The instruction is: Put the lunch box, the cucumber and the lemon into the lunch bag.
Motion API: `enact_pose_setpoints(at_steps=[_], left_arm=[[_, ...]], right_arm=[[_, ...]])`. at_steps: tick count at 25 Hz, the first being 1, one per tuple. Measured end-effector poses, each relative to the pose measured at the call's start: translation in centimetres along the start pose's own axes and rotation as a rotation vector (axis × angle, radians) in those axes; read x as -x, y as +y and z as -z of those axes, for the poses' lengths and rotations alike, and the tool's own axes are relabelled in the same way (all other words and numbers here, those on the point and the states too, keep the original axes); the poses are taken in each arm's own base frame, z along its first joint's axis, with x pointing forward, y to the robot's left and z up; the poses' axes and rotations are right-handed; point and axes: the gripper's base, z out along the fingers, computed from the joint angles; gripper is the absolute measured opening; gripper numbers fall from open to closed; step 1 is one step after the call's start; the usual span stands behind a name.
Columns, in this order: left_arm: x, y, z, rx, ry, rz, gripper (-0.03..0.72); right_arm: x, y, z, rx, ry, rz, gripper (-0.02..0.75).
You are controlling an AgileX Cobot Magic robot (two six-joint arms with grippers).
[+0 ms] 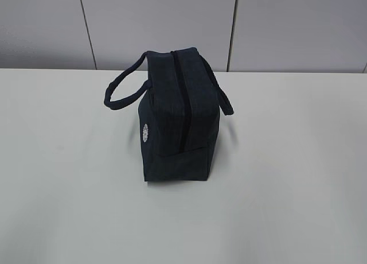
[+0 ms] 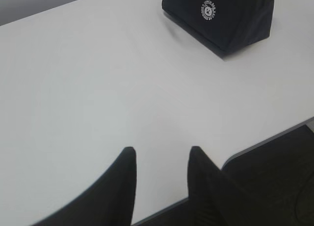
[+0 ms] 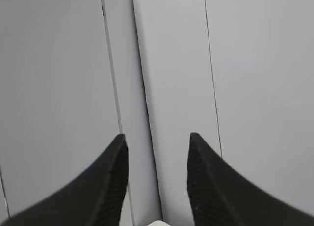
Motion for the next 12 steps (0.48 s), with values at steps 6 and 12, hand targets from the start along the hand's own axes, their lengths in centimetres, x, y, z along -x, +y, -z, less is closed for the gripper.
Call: enact_pose_setpoints(at_steps=[6, 12], left_arm=[[0.0, 0.0, 0.0, 0.002, 0.000, -0.001, 0.239], [0.0, 0.0, 0.0, 0.002, 0.000, -0.001, 0.239]], right_arm=[[-0.9, -0.1, 0.2, -0.017, 0.112, -0.007, 0.307], [-0.5, -0.7, 1.3, -0.135, 0.208, 0.009, 0.307]])
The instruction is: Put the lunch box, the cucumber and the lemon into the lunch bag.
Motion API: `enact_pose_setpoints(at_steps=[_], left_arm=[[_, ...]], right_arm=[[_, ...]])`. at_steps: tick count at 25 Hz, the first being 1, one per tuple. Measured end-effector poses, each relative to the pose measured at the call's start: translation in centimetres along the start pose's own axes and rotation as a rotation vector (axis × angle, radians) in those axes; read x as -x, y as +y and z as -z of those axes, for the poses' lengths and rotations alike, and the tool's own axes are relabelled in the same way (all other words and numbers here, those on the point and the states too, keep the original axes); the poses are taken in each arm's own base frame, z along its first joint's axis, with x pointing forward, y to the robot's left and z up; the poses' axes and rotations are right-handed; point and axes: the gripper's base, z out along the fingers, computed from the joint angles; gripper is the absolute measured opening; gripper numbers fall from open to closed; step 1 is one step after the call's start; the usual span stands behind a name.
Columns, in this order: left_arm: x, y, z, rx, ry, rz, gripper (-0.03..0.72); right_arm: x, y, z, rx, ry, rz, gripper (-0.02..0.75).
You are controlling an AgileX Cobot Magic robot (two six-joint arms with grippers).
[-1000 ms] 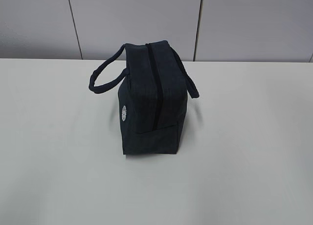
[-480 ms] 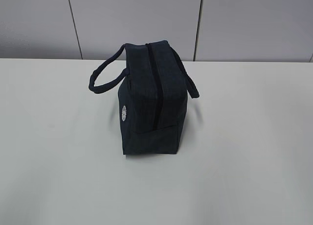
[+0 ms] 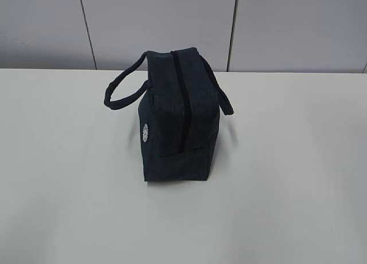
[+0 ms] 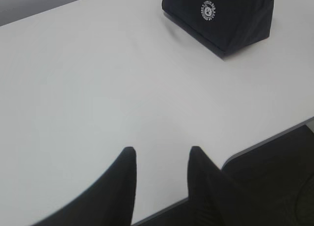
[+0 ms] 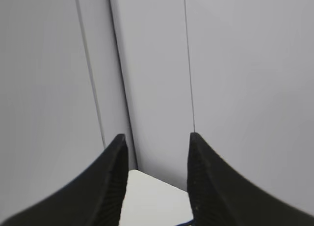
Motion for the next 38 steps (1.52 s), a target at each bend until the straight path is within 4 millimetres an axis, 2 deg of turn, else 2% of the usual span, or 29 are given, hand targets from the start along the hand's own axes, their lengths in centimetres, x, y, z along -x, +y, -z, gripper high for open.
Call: enact_pose_setpoints(at_steps=[6, 16, 20, 27, 38], left_arm=[[0.0, 0.0, 0.0, 0.000, 0.000, 0.000, 0.239], [0.0, 0.0, 0.0, 0.000, 0.000, 0.000, 0.239], [0.0, 0.0, 0.0, 0.000, 0.000, 0.000, 0.239], [0.0, 0.0, 0.0, 0.000, 0.000, 0.000, 0.239], [0.0, 0.0, 0.0, 0.000, 0.000, 0.000, 0.239]], right_arm=[[-0.7, -0.8, 0.6, -0.097, 0.116, 0.006, 0.307], [-1.1, -1.7, 2.2, -0.218, 0.194, 0.059, 0.307], [-2.4, -2.0, 3.0, -0.243, 0.250, 0.075, 0.307], [-5.5, -2.4, 5.9, -0.296, 0.377, 0.102, 0.307], [-10.1, -2.6, 11.8, -0.349, 0.554, 0.071, 0.307]])
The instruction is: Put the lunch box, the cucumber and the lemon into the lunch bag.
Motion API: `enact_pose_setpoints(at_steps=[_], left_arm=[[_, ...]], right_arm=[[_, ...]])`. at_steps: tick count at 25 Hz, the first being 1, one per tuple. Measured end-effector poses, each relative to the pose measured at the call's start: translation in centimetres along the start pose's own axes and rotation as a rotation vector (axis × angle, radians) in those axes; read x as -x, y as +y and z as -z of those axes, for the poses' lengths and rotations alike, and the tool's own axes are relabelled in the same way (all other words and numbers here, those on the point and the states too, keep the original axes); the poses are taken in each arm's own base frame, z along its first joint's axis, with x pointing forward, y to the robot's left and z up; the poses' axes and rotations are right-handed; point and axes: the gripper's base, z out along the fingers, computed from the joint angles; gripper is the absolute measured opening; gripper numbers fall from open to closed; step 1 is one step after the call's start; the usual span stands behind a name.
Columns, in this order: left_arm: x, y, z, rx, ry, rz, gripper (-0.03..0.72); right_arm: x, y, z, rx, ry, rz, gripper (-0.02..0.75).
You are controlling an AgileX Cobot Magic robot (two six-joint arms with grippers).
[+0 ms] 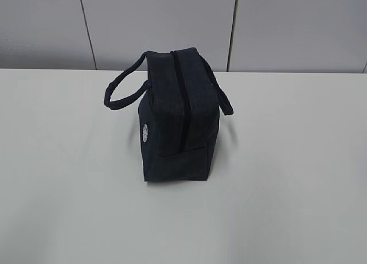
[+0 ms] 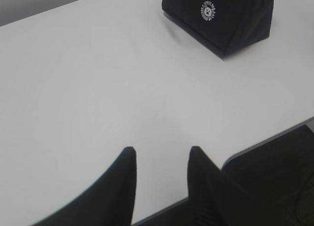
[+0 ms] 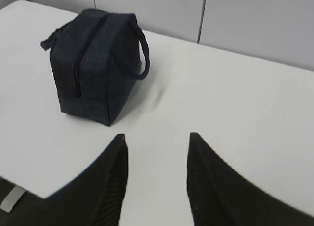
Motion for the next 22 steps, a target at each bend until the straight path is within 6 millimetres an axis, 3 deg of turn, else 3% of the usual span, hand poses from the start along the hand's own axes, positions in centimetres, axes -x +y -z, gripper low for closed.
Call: enact_pose_setpoints(at_steps=[9, 22], left_arm=[[0.0, 0.0, 0.0, 0.000, 0.000, 0.000, 0.239], [0.0, 0.0, 0.0, 0.000, 0.000, 0.000, 0.239]], right_arm=[[-6.1, -0.4, 0.8, 0.008, 0.091, -0.018, 0.308], [-10.9, 0.7, 0.6, 0.164, 0.049, 0.131, 0.370]])
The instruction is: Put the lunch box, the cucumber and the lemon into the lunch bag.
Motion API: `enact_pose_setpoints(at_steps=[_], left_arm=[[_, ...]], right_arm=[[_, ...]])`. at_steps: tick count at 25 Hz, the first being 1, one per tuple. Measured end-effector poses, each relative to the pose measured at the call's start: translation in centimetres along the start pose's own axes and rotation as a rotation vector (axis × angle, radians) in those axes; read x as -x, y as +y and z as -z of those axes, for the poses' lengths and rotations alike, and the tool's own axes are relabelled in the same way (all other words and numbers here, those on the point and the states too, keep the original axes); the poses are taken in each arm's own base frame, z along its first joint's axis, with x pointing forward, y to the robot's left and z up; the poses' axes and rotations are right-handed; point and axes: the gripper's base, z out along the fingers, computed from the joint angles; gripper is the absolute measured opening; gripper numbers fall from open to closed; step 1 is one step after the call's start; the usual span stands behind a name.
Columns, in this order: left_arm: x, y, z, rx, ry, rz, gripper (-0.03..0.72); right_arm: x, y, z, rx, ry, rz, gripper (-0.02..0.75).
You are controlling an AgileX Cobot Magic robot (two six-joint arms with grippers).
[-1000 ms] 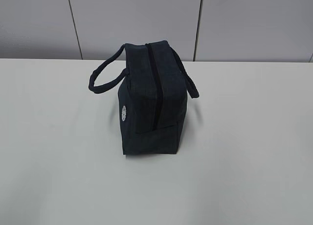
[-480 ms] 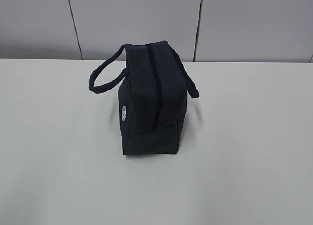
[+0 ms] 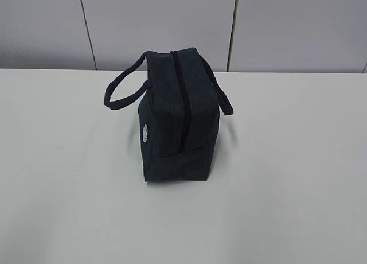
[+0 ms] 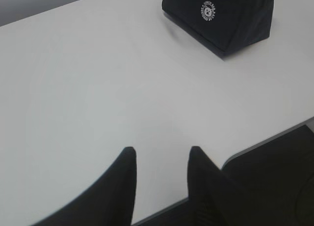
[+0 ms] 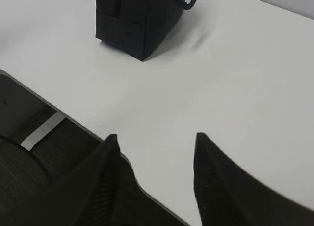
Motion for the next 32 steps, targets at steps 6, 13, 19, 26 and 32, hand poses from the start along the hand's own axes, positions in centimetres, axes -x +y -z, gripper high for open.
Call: enact_pose_setpoints(at_steps=[6, 13, 19, 26, 32], left_arm=[[0.00, 0.00, 0.00, 0.000, 0.000, 0.000, 0.239], [0.00, 0.00, 0.00, 0.000, 0.000, 0.000, 0.239], [0.00, 0.00, 0.00, 0.000, 0.000, 0.000, 0.239], [0.00, 0.00, 0.00, 0.000, 0.000, 0.000, 0.239], [0.00, 0.00, 0.00, 0.000, 0.000, 0.000, 0.239]], right_arm=[[-0.61, 0.16, -0.40, 0.013, 0.003, -0.001, 0.370], [-1.04, 0.19, -0.76, 0.015, 0.035, -0.001, 0.370], [-1.04, 0.19, -0.76, 0.015, 0.035, -0.001, 0.370], [-1.07, 0.19, -0.78, 0.015, 0.037, -0.001, 0.370], [-1.06, 0.21, -0.78, 0.005, 0.038, -0.007, 0.370]])
